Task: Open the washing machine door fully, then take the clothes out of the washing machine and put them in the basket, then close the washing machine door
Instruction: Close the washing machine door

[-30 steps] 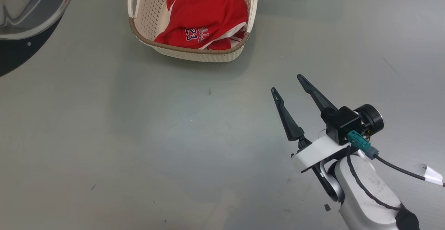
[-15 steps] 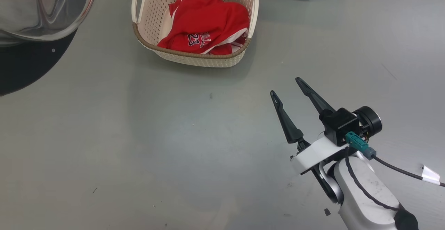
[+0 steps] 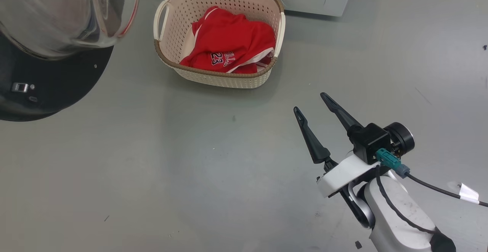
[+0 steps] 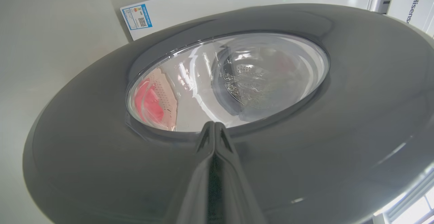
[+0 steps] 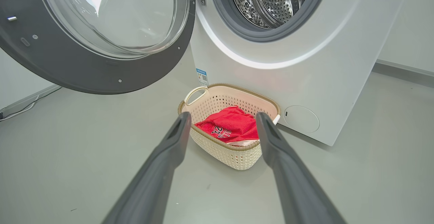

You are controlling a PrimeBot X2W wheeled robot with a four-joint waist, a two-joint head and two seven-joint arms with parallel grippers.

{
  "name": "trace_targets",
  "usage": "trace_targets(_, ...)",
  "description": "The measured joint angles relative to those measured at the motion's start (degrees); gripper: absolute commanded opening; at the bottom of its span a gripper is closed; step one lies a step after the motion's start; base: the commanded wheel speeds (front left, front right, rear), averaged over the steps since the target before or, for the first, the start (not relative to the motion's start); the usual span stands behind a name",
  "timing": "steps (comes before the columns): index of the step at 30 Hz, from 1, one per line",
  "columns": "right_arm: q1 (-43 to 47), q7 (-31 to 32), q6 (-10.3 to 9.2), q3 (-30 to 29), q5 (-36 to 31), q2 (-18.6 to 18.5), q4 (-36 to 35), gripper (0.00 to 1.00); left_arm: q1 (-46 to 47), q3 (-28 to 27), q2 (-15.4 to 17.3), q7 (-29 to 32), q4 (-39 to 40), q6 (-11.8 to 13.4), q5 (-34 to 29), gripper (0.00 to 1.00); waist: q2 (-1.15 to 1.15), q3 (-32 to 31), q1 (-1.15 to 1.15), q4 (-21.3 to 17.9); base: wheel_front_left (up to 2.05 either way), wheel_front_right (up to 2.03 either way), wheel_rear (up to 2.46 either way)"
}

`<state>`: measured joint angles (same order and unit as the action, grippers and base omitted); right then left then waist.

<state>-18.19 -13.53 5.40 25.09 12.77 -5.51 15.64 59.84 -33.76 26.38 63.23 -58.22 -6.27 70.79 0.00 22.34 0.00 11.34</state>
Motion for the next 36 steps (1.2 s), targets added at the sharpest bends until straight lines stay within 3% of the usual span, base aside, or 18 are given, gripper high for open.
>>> trace_targets(12, 0.00, -0.41, 0.00, 0.16, 0.83, 0.27, -0.04, 1.00, -1.59, 2.16, -4.78, 7.28, 4.31, -0.62, 2.38, 0.00, 0.00, -0.91, 0.00, 0.32, 0.00, 0.00, 0.00)
trace_targets(26, 0.00, -0.43, 0.00, 0.27, 1.34, 0.65, 0.08, 1.00, -4.33, 4.17, -9.90, 10.92, 11.05, -0.65, 3.83, 0.00, 0.00, -1.52, 0.00, -0.04, 0.00, 0.00, 0.00)
trace_targets(36, 0.05, -0.51, -0.01, 0.05, 1.76, 0.92, 0.43, 1.00, -9.70, 6.41, -8.69, 3.53, 22.31, -0.66, -0.24, 0.00, 0.00, -2.18, 0.00, 0.12, 0.00, 0.00, 0.00)
